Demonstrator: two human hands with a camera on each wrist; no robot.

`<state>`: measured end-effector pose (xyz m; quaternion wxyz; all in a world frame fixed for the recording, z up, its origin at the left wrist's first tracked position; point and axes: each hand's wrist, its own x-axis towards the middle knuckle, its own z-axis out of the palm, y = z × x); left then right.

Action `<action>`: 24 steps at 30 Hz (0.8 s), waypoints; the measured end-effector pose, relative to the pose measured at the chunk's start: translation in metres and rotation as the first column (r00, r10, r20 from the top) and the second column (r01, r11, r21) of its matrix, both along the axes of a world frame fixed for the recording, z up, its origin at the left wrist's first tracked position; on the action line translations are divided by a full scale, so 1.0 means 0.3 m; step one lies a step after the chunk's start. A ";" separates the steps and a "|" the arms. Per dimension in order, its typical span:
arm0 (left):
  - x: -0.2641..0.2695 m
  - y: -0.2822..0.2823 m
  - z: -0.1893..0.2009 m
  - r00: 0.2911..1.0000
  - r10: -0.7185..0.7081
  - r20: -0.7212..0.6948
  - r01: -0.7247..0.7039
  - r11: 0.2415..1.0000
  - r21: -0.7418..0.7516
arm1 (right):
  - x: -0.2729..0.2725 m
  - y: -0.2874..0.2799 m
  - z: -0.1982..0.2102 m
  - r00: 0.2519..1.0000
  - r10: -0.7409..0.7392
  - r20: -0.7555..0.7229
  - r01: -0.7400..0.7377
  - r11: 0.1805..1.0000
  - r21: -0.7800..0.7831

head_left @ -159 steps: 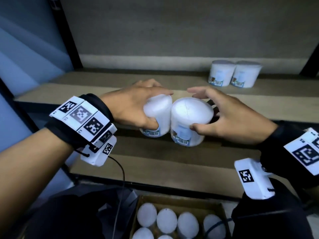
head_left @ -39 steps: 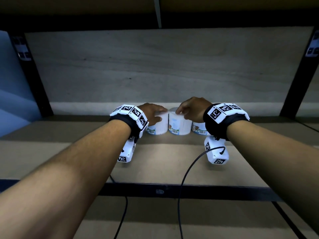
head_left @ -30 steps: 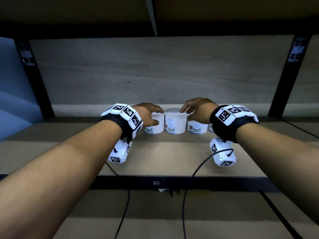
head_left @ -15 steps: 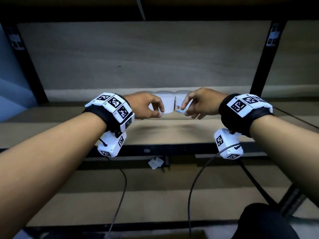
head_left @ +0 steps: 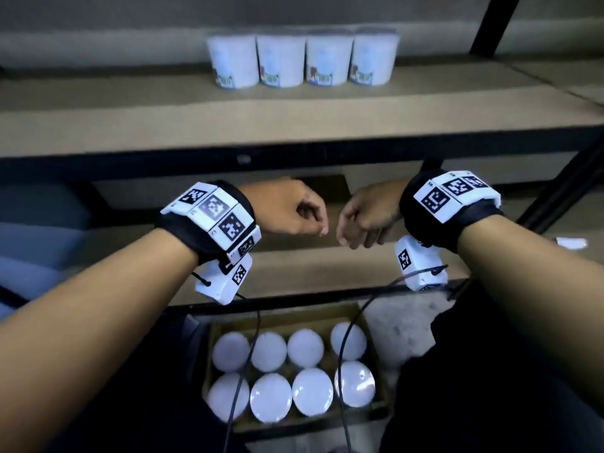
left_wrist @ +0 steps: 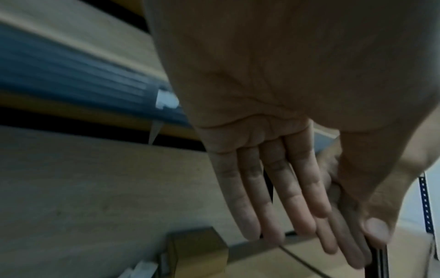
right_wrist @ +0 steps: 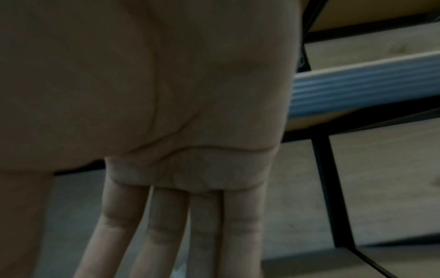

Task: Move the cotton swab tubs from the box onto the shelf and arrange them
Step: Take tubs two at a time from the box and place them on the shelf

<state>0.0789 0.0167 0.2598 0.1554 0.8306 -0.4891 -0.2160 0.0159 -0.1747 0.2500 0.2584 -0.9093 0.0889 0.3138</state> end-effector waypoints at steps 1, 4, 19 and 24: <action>0.000 -0.002 -0.052 1.000 0.004 -0.013 -0.004 1.000 0.018 | -0.006 -0.004 -0.043 1.000 -0.003 0.002 0.003 1.000 -0.016; -0.010 -0.005 -0.221 0.997 0.041 -0.070 -0.035 0.996 0.083 | -0.033 -0.010 -0.206 1.000 -0.015 0.001 0.015 0.999 -0.048; -0.136 0.000 -0.968 0.958 0.249 -0.144 -0.203 0.941 0.272 | -0.182 0.056 -0.937 0.966 -0.256 0.038 0.259 0.957 -0.131; -0.172 0.005 -1.092 0.948 0.292 -0.127 -0.240 0.917 0.318 | -0.198 0.097 -1.032 0.953 -0.302 -0.030 0.296 0.946 -0.129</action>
